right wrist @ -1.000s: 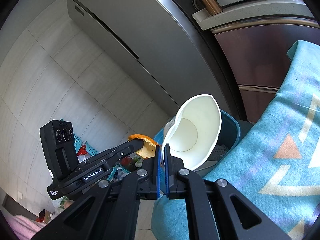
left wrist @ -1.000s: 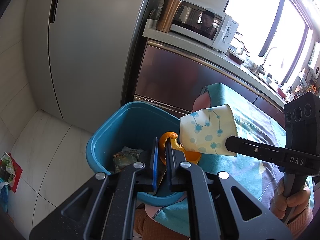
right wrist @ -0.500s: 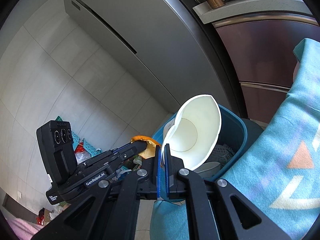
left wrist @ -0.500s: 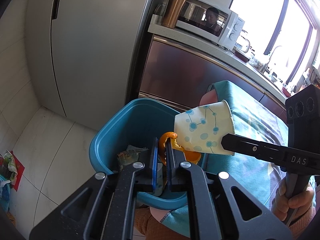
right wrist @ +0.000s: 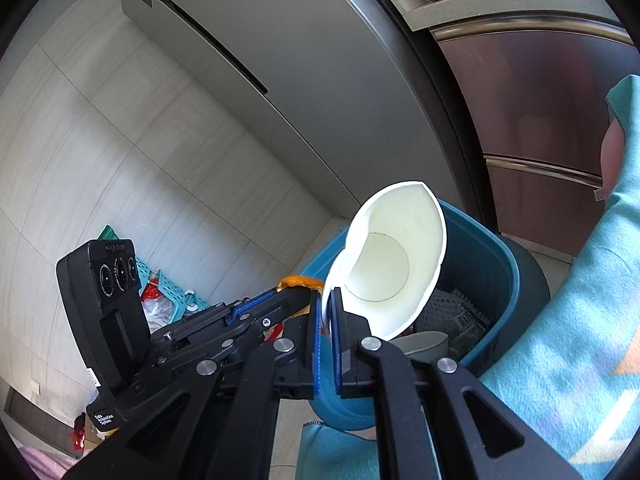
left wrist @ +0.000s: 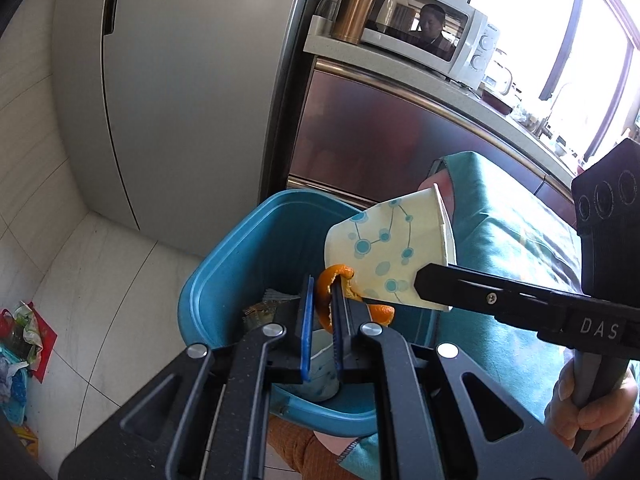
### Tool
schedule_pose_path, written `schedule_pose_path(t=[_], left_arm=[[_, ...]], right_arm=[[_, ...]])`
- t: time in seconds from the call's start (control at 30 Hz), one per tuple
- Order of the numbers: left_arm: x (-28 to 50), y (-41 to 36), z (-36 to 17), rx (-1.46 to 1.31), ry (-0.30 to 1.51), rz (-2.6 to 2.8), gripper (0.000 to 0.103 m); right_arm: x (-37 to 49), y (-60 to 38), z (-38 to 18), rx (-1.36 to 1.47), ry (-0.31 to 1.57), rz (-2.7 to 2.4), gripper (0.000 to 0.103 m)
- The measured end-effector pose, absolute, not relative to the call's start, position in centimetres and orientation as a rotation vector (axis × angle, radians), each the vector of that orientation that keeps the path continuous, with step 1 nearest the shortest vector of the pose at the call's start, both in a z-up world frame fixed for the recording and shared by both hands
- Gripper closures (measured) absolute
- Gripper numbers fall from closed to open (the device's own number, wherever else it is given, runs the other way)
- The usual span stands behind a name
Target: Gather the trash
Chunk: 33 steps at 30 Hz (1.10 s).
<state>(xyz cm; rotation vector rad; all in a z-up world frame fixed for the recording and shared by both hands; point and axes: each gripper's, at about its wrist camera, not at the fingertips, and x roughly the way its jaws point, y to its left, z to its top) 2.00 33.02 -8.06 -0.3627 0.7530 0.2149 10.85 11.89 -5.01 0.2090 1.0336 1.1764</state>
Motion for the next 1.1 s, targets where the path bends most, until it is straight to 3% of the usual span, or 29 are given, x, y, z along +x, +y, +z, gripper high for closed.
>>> schedule_pose_path(t=[0.2, 0.3, 0.53, 1.1], left_arm=[[3.1, 33.2, -9.1, -0.361, 0.760, 0.219, 0.094], [4.0, 33.4, -10.1, -0.379, 0.777, 0.231, 0.077], [4.3, 33.6, -11.8, -0.400, 0.800, 0.232, 0.074], [-0.6, 31.8, -8.1, -0.330, 0.688, 0.212, 0.044]], right_arm=[[10.9, 12.7, -5.6, 0.202, 1.047, 1.156, 0.094], [10.8, 12.7, -5.8, 0.208, 1.058, 1.145, 0.090], [10.7, 12.3, -5.8, 0.206, 1.060, 1.149, 0.085], [9.6, 8.8, -4.8, 0.234, 0.996, 1.153, 0.074]])
